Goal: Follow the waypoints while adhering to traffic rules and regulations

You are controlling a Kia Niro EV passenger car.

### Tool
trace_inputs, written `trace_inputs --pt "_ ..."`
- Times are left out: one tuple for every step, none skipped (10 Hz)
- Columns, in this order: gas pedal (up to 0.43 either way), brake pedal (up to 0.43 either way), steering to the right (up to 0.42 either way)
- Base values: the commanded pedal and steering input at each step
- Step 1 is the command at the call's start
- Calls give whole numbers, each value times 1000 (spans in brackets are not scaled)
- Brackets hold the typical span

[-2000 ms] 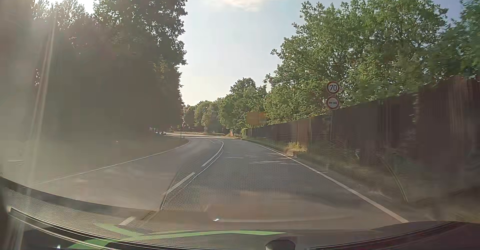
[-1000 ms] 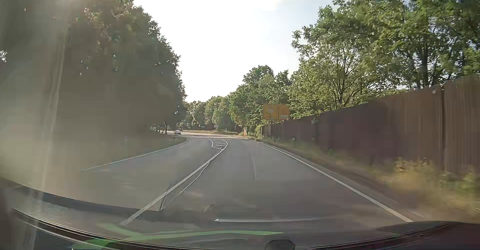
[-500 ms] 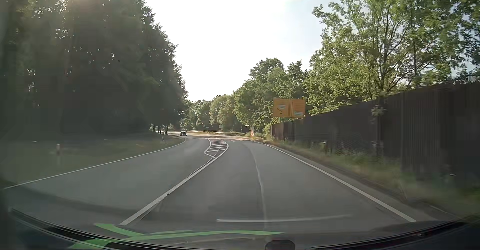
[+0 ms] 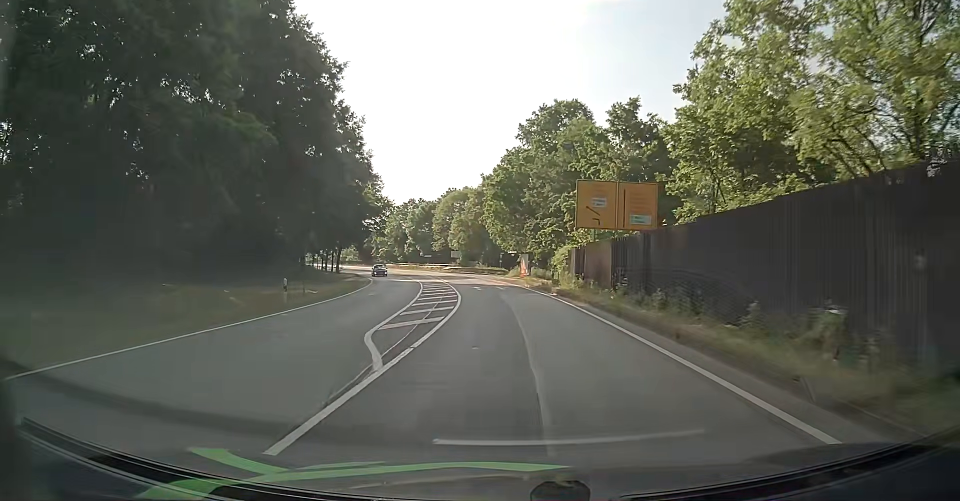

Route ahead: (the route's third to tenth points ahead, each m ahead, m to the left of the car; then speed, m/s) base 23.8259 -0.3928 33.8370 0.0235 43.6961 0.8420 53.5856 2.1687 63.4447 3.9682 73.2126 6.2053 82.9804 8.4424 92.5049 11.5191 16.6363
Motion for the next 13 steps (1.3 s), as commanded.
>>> trace_inputs --pt "150 0 -19" --pt "157 0 -17" --pt "169 0 -14" --pt "177 0 -12" --pt "177 0 -12" --pt "177 0 -15" --pt "189 0 -16" --pt "197 0 -16" --pt "197 0 -16" --pt "197 0 -17" --pt "209 0 -19" --pt "209 0 -19" --pt "220 0 -19"
